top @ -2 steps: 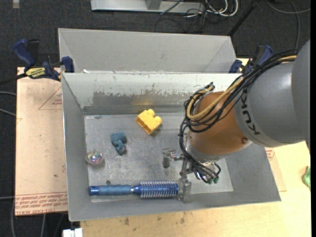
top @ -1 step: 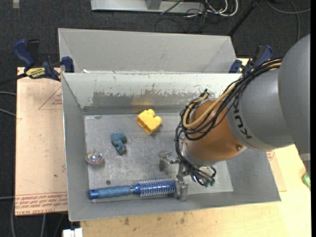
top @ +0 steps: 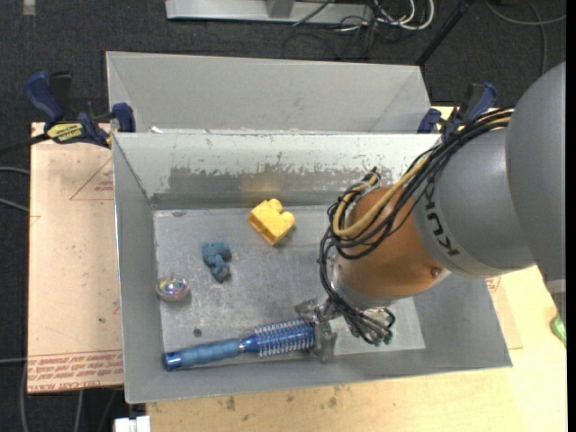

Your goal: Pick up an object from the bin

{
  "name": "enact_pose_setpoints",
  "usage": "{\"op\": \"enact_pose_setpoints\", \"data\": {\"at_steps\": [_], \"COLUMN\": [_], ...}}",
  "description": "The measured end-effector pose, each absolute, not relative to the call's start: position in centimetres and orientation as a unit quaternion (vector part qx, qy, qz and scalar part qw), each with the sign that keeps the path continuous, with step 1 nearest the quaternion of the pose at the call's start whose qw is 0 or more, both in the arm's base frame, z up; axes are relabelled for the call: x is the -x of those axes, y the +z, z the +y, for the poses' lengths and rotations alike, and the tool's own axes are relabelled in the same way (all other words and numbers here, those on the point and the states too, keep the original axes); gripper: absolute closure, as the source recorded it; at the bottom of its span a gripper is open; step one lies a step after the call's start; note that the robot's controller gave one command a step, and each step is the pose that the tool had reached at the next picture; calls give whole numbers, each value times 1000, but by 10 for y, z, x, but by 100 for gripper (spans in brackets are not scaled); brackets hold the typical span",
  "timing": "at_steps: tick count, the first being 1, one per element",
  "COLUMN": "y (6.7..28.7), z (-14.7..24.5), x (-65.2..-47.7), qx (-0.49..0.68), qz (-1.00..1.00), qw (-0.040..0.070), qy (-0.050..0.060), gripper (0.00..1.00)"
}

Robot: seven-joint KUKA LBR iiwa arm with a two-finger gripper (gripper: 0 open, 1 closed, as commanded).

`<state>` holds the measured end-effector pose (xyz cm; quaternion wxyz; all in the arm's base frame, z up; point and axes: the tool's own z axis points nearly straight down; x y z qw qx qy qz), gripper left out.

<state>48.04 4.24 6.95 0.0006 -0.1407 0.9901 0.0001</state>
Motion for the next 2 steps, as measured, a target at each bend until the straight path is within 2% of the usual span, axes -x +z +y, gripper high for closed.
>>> {"op": "enact_pose_setpoints", "data": {"at_steps": [1, 2], "y": [236, 145], "z": [34, 31], "x": [-535, -582], "qx": [145, 284], "qz": [989, 959], "qw": [6, -1], "qy": [0, 1], "gripper": [100, 100]}}
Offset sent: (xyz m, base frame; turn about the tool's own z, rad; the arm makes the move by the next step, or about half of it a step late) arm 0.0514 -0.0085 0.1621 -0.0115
